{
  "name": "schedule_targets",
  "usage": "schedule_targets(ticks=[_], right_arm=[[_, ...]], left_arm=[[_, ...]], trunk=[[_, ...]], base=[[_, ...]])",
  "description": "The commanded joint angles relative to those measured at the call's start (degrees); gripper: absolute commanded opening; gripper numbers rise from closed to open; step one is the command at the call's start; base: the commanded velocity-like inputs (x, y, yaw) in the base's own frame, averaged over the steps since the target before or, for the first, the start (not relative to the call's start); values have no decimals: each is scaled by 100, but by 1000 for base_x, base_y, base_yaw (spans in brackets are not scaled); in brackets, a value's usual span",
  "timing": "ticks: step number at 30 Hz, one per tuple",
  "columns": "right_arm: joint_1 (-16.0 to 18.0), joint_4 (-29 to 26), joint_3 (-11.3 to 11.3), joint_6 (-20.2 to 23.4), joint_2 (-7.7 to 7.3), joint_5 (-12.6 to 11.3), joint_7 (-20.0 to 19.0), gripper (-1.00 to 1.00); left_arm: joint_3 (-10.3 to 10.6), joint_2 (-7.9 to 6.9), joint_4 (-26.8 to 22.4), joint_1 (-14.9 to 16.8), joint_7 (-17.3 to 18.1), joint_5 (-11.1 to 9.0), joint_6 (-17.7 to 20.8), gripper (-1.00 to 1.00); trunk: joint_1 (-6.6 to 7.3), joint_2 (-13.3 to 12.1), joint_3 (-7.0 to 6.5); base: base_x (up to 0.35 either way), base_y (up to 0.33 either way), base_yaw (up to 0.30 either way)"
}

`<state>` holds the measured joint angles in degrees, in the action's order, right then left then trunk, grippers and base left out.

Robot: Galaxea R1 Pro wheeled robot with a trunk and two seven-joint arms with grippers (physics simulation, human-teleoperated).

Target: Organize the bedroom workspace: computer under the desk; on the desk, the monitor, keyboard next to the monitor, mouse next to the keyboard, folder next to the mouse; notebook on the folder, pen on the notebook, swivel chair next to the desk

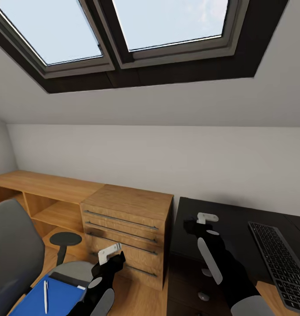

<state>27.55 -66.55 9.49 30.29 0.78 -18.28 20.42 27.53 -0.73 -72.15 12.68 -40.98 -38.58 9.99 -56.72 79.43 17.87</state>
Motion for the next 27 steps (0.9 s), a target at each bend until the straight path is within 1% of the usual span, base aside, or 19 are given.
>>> schedule_targets(ticks=[1,6,17,18,19,20,23,24,27], right_arm=[[5,-8,9,7,0,-76,41,-100],[5,-7,9,6,-4,-71,42,-100],[5,25,14,8,-12,-63,36,-100],[38,58,47,47,-28,-15,18,-100],[71,90,40,85,-11,26,45,-100],[83,122,39,122,-9,26,63,-100],[50,219,39,142,-7,26,78,-100],[17,251,40,141,-29,28,113,-100],[-64,348,44,148,-127,33,121,-100]], left_arm=[[16,-6,-9,6,-42,-18,26,100],[16,-6,-9,6,-41,-26,28,100],[16,-6,-9,6,-60,-35,22,100],[46,27,-43,6,-68,-17,24,100],[43,59,-75,6,-73,-7,22,100],[43,89,-107,6,-74,-6,22,100],[43,91,-117,6,-74,-5,23,100],[42,120,-132,6,-81,-2,27,100],[42,138,-173,6,-98,-1,28,100]], trunk=[[-3,4,8],[-3,4,8],[-3,4,8],[-3,4,8],[-3,4,8],[-3,4,8],[-3,4,8],[-3,4,8],[-3,4,8]], base=[[164,0,0],[62,0,0],[2,0,0],[0,0,0],[0,0,0],[0,0,0],[0,0,0],[0,0,0],[0,0,0]])
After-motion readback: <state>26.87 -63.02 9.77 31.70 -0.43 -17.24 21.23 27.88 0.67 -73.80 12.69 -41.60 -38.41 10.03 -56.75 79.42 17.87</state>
